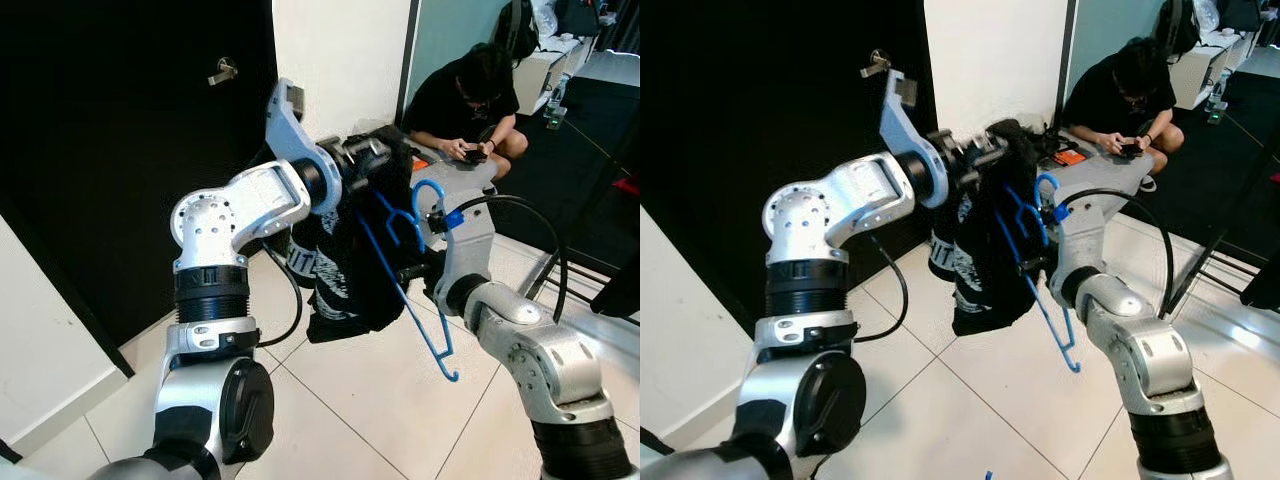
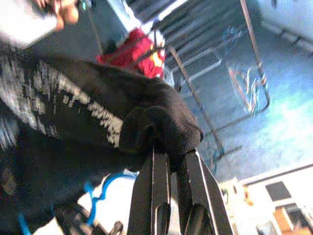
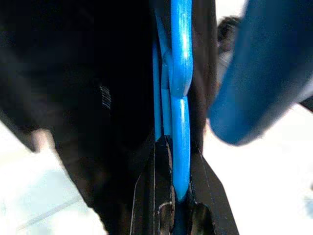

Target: Hang hanger

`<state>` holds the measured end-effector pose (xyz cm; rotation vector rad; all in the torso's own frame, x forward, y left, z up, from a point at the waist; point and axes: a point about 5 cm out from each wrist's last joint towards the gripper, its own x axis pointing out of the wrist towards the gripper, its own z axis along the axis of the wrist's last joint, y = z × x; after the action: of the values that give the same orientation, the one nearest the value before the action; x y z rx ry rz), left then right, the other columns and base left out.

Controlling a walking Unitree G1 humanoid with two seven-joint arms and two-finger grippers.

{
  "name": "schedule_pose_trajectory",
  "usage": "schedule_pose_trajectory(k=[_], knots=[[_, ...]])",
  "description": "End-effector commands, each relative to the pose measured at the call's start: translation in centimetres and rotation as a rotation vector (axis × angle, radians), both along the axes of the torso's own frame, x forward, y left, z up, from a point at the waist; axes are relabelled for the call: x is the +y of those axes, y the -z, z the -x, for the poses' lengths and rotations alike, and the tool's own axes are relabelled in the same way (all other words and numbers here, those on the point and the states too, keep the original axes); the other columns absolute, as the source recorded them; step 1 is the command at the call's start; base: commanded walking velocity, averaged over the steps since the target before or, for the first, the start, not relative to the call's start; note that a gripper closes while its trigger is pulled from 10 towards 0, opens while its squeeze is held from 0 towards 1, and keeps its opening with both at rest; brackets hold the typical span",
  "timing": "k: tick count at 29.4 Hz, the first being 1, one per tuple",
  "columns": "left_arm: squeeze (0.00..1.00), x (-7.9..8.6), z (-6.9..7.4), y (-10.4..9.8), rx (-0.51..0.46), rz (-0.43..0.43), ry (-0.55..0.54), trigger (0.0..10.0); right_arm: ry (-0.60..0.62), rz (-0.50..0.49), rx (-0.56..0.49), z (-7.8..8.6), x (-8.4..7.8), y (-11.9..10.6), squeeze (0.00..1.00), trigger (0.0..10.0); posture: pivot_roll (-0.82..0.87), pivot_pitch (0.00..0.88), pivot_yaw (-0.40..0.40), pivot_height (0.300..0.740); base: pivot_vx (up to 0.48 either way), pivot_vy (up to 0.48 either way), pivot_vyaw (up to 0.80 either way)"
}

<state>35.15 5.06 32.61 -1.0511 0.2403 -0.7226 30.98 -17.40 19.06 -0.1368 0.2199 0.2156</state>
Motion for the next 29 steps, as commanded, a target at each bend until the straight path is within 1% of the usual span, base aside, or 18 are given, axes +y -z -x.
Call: schedule_pose_trajectory(k=[1, 2, 3, 4, 7, 9, 10, 11, 12, 13, 16, 17, 19, 20, 22, 24, 27, 29], knots=[[0.0, 1.9, -0.6, -1.5, -0.046, 0.055, -0.075, 10.0, 0.061, 0.042, 0.036, 0.0, -0.6, 0.9, 0.0, 10.0, -0.04, 0.0, 0.041, 0.74, 0.0, 0.0, 0.0], [0.0, 3.0, -1.2, -1.3, -0.026, 0.052, -0.13, 10.0, 0.086, 0.048, 0.046, 0.0, -0.9, 1.2, 0.0, 10.0, -0.04, 0.0, 0.044, 0.74, 0.0, 0.0, 0.0], [0.0, 3.0, -1.2, -1.3, -0.026, 0.052, -0.13, 10.0, 0.086, 0.048, 0.046, 0.0, -0.9, 1.2, 0.0, 10.0, -0.04, 0.0, 0.044, 0.74, 0.0, 0.0, 0.0], [0.0, 4.7, -2.0, -0.6, 0.008, 0.029, -0.215, 10.0, 0.147, 0.056, 0.054, 0.0, -1.6, 1.5, 0.0, 10.0, -0.04, 0.0, 0.048, 0.74, 0.0, 0.0, 0.0], [0.0, 5.4, -2.2, -0.4, 0.018, 0.024, -0.249, 10.0, 0.176, 0.057, 0.052, 0.0, -2.0, 1.5, 0.0, 10.0, -0.04, 0.0, 0.049, 0.74, 0.0, 0.0, 0.0], [0.0, 6.9, -2.6, 0.3, 0.03, -0.021, -0.333, 10.0, 0.221, 0.061, 0.032, 0.0, -2.7, 1.3, 0.0, 10.0, -0.05, 0.0, 0.05, 0.74, 0.0, 0.0, 0.0], [0.0, 6.9, -2.6, 0.3, 0.03, -0.021, -0.333, 10.0, 0.221, 0.061, 0.032, 0.0, -2.7, 1.3, 0.0, 10.0, -0.05, 0.0, 0.05, 0.74, 0.0, 0.0, 0.0], [0.0, 7.6, -2.9, 0.6, 0.046, -0.023, -0.369, 10.0, 0.235, 0.066, 0.02, 0.0, -3.0, 1.1, 0.0, 10.0, -0.05, 0.0, 0.05, 0.74, 0.0, 0.0, 0.0], [0.0, 7.6, -2.9, 0.6, 0.046, -0.023, -0.369, 10.0, 0.235, 0.066, 0.02, 0.0, -3.0, 1.1, 0.0, 10.0, -0.05, 0.0, 0.05, 0.74, 0.0, 0.0, 0.0], [0.0, 8.5, -3.1, 1.1, 0.065, -0.032, -0.415, 10.0, 0.254, 0.075, 0.004, 0.0, -3.3, 0.9, 0.0, 10.0, -0.05, 0.0, 0.049, 0.74, 0.0, 0.0, 0.0], [0.0, 9.1, -3.3, 1.5, 0.085, -0.042, -0.452, 10.0, 0.271, 0.079, -0.014, -0.1, -3.5, 0.7, 0.0, 10.0, -0.05, 0.0, 0.049, 0.74, 0.0, 0.0, 0.0], [0.0, 9.4, -3.4, 2.0, 0.1, -0.042, -0.467, 10.0, 0.288, 0.075, -0.046, -0.2, -3.7, 0.3, 0.0, 10.0, -0.04, 0.0, 0.047, 0.74, 0.0, 0.0, 0.0], [0.0, 9.2, -3.4, 2.3, 0.104, -0.047, -0.458, 10.0, 0.299, 0.068, -0.074, -0.4, -3.8, -0.1, 0.0, 10.0, -0.04, 0.0, 0.04, 0.74, 0.0, 0.0, 0.0], [0.0, 8.4, -3.2, 2.4, 0.089, -0.059, -0.42, 10.0, 0.305, 0.056, -0.108, -0.6, -3.8, -0.7, 0.0, 10.0, -0.04, 0.0, 0.036, 0.74, 0.0, 0.0, 0.0], [0.0, 8.4, -3.2, 2.4, 0.089, -0.059, -0.42, 10.0, 0.305, 0.056, -0.108, -0.6, -3.8, -0.7, 0.0, 10.0, -0.04, 0.0, 0.036, 0.74, 0.0, 0.0, 0.0], [0.0, 7.1, -2.9, 2.4, 0.058, -0.069, -0.357, 10.0, 0.316, 0.038, -0.147, -0.8, -3.8, -1.4, 0.0, 10.0, -0.04, 0.0, 0.037, 0.74, 0.0, 0.0, 0.0], [0.0, 6.8, -2.8, 2.4, 0.047, -0.069, -0.339, 10.0, 0.32, 0.03, -0.158, -0.8, -3.8, -1.6, 0.0, 10.0, -0.04, 0.0, 0.038, 0.74, 0.0, 0.0, 0.0], [0.0, 5.5, -1.7, 2.4, -0.082, -0.12, -0.199, 10.0, 0.392, -0.07, -0.181, -0.8, -4.8, -2.2, 0.0, 10.0, -0.04, 0.0, 0.048, 0.74, 0.0, 0.0, 0.0]])
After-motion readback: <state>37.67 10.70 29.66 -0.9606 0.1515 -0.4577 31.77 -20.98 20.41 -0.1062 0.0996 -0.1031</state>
